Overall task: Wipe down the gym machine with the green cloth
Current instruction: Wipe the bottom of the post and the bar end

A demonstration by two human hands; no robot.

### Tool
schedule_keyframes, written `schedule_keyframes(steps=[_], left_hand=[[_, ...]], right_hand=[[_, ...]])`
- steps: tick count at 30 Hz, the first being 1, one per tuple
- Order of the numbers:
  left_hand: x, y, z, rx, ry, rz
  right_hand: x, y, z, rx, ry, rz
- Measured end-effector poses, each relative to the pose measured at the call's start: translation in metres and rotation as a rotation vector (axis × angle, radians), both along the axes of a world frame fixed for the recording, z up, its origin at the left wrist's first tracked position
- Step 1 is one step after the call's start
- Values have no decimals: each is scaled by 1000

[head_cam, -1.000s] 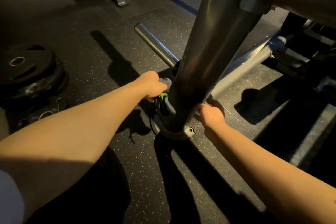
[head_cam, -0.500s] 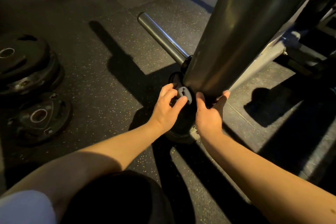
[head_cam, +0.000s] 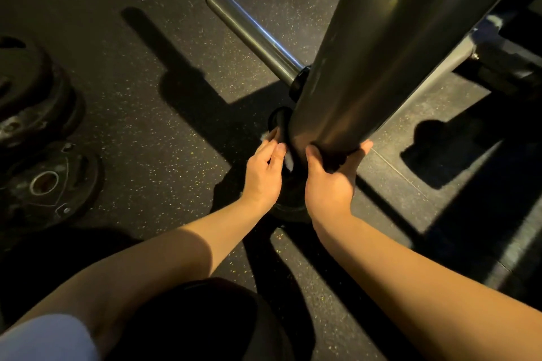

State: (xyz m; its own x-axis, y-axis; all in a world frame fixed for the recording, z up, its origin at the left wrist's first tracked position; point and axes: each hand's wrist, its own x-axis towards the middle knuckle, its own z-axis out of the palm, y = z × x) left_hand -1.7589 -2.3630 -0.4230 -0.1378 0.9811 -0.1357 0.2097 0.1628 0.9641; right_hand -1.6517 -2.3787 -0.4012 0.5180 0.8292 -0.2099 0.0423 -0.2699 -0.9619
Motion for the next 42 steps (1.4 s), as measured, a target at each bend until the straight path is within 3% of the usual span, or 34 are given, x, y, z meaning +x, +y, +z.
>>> schedule_keyframes(steps=[4,7,10,14,16,20,23,26,30,34,36,42], left_hand=[[-14,-13,-44,-225,46,45],[-12,-23,-73,-357,-52,120],[-3,-11,-69,-338,-166,247],[3,17,-1,-83,-75,208],[4,28,15,-54,-92,174],[5,37,-11,-200,-115,140],[-10,30,-46,-382,-16,100],[-15,21,-63,-437,26,128],[-1,32,-31,-320,-116,212],[7,57,18,-83,-242,128],[7,64,21,-78,-253,81],[2,74,-17,-458,-60,78]], right_hand=[[-2,0,-9,11,-44,-5],[-5,0,-12,26,-52,-12],[-5,-1,-11,27,-75,-8],[0,2,-15,23,-35,3],[1,3,-17,27,-30,0],[1,3,-23,40,-18,-34],[2,4,-25,54,-3,-31],[1,6,-25,66,-10,-26],[1,7,-27,76,-13,-13],[3,6,-28,66,-31,-9],[3,5,-27,56,-47,-16],[2,3,-21,-6,13,-21]])
